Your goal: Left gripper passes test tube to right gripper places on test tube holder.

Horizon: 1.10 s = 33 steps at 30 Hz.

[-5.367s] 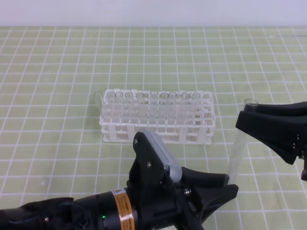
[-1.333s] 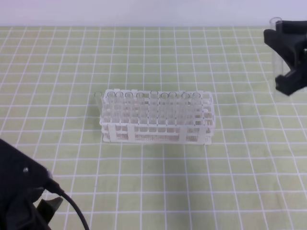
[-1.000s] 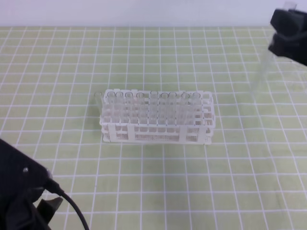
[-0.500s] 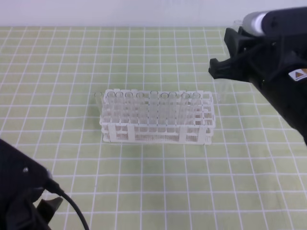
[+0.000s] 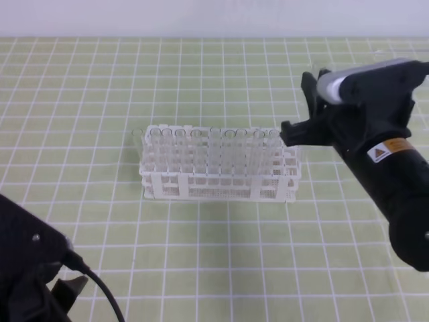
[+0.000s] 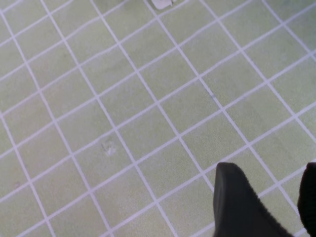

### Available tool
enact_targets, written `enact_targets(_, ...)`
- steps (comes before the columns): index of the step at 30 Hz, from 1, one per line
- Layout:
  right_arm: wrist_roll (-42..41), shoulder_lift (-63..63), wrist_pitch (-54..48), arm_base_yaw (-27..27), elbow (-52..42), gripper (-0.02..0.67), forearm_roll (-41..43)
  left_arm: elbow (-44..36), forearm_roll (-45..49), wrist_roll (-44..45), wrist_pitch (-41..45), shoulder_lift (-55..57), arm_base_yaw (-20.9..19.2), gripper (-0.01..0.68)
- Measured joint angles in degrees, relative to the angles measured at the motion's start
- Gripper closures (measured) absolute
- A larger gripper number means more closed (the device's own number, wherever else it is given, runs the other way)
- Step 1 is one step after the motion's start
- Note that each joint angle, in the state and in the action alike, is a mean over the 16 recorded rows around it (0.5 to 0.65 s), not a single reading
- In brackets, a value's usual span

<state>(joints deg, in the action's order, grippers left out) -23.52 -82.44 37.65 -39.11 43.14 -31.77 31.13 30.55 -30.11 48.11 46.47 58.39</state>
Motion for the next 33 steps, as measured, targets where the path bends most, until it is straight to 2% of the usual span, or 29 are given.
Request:
enact_targets(17, 6.9, -7.4, 8.8, 0.0, -0.6, 0.547, 7.1, 0.0, -0.3, 0.0, 0.0, -0.1, 0.0, 0.415)
enact_targets(33, 9.7, -9.4, 7.9, 0.0, -0.6, 0.547, 9.5, 0.0, -0.1, 0.0, 0.0, 0.0, 0.0, 0.415)
